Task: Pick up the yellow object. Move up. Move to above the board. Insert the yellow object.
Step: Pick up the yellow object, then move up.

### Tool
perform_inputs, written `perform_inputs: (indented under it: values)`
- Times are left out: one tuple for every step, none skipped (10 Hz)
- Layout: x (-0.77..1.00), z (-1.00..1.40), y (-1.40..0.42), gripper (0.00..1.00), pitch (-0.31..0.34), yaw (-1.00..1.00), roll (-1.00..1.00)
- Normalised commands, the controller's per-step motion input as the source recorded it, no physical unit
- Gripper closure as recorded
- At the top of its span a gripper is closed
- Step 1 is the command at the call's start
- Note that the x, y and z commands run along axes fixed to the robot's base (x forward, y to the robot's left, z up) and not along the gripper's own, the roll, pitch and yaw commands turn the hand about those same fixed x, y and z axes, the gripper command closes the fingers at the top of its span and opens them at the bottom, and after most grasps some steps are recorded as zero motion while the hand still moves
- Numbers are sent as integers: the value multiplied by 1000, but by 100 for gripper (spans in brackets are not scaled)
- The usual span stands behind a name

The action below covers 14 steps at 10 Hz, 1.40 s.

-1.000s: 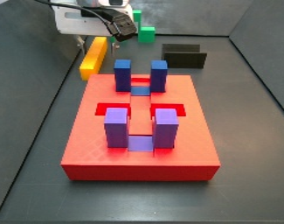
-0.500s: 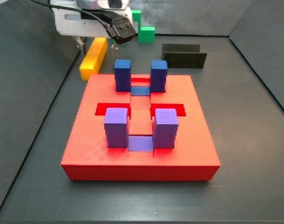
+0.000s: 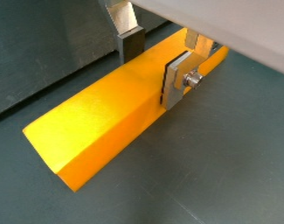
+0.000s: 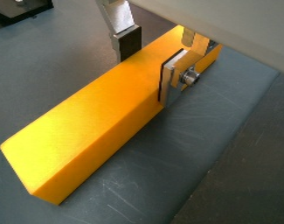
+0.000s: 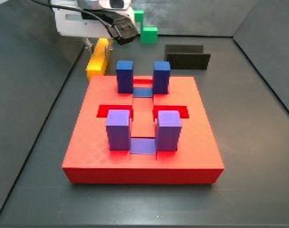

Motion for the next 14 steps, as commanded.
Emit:
perform_inputs:
  values:
    - [0,0,0,100,0,0,0]
    - [0,0,0,100,0,0,0]
    - [0,0,0,100,0,0,0]
    - [0,0,0,100,0,0,0]
    - [0,0,0,100,0,0,0]
    - [0,0,0,100,0,0,0]
    - [0,0,0,100,0,0,0]
    - [0,0,0,100,0,0,0]
    - [0,0,0,100,0,0,0]
    - [0,0,0,100,0,0,0]
    - [0,0,0,100,0,0,0]
    - [0,0,0,100,0,0,0]
    - [0,0,0,100,0,0,0]
    - [0,833,0,100,0,0,0]
